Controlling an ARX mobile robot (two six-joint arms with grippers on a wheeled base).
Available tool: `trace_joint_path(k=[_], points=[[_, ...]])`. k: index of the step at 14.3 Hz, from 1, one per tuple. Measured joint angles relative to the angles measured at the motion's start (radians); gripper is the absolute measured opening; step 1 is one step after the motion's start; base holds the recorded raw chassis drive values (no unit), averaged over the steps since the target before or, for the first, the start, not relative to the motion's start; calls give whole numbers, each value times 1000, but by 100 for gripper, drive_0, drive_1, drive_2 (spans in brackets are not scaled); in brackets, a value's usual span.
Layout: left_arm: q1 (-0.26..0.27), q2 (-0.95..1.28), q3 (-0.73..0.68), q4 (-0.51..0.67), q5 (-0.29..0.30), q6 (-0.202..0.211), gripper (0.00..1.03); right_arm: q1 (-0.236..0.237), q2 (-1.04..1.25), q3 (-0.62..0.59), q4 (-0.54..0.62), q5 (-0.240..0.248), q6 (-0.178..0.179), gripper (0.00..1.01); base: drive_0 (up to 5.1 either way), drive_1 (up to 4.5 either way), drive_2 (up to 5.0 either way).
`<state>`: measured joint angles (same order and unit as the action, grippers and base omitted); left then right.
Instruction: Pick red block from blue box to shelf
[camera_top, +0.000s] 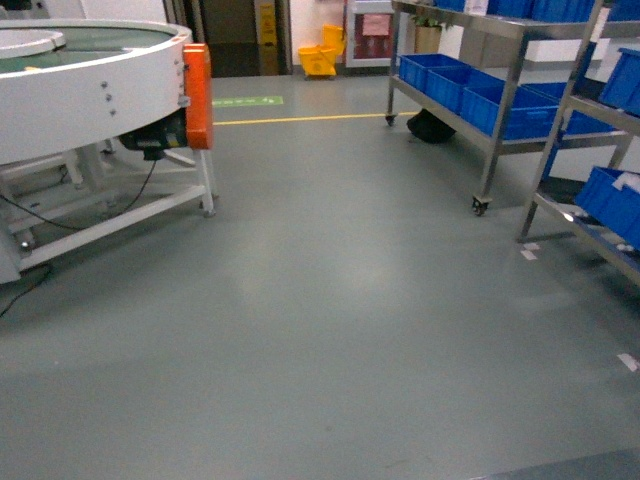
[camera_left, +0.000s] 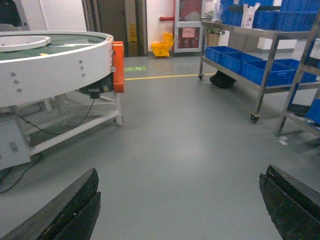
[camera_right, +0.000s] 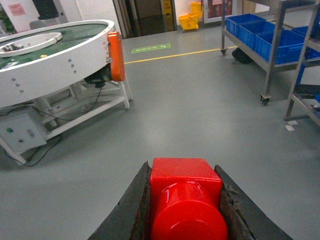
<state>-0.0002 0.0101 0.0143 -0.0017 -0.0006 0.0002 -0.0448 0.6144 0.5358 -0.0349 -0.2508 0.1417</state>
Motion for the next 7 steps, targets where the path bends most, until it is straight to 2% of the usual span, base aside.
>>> trace_joint_path(k=[7], points=[[0,0,0,-2,0,0,98,1,-1,0,2,0,0,27,-160,-160,-160]])
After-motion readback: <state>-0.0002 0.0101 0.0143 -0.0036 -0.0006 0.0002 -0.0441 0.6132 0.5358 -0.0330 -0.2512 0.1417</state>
